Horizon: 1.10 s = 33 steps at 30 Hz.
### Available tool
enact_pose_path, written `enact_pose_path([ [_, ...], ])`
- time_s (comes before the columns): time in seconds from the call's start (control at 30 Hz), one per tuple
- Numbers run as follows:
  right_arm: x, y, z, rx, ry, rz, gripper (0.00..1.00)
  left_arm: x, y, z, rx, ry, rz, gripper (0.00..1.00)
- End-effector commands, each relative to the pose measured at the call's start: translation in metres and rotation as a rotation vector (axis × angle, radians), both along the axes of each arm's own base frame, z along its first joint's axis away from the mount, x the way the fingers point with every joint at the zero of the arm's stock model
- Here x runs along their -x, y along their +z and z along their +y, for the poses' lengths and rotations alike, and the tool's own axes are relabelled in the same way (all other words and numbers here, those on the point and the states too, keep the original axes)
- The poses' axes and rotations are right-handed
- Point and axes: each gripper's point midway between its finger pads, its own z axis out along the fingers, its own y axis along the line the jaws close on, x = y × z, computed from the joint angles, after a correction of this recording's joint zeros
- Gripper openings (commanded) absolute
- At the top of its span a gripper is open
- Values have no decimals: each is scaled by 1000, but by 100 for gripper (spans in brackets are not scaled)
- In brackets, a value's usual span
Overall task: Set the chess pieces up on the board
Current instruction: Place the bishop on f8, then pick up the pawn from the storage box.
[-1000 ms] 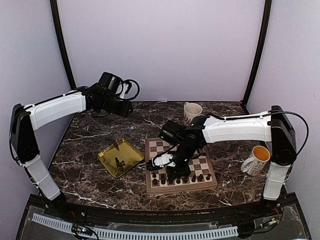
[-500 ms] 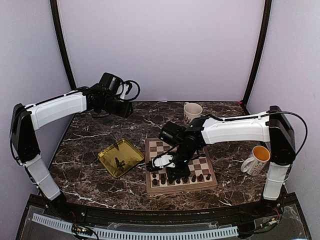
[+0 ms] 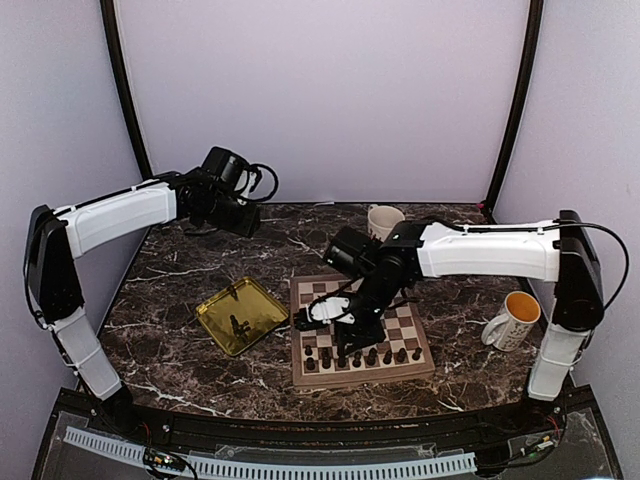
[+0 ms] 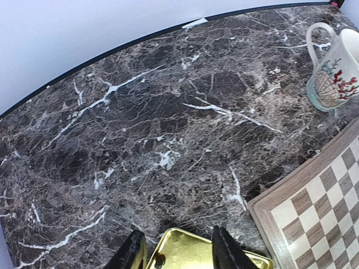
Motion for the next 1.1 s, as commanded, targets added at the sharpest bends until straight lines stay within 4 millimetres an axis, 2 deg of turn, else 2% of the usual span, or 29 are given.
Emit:
enact_pose_path([
  [0.0,-25,47,-7,-119,-63,-41,29,1,-8,30,-135,124,63,41],
  [0.2,-56,52,-39,-213,-199,-46,30,25,-42,51,-219,168,177,33],
  [0.23,-59,47,-44,-217,-215,-35,30,30,-49,53,-232,165,201,33],
  [0.27,-62,53,-49,-249,-230,-45,30,35,-56,56,-248,161,230,33],
  [0.37,-76,55,-63,-313,-287,-57,30,53,-77,62,-291,152,334,33],
  [0.4,-78,49,-70,-323,-310,-47,30,57,-83,63,-298,153,364,33],
  [0.57,-89,49,-95,-385,-380,-56,30,77,-112,70,-347,146,473,31],
  [0.67,-95,47,-105,-397,-409,-90,31,78,-126,74,-359,158,511,29],
  [0.8,-98,49,-109,-391,-414,-103,32,73,-137,77,-372,167,533,28],
  [1.07,-99,47,-111,-389,-417,-109,32,54,-146,70,-311,164,526,32],
])
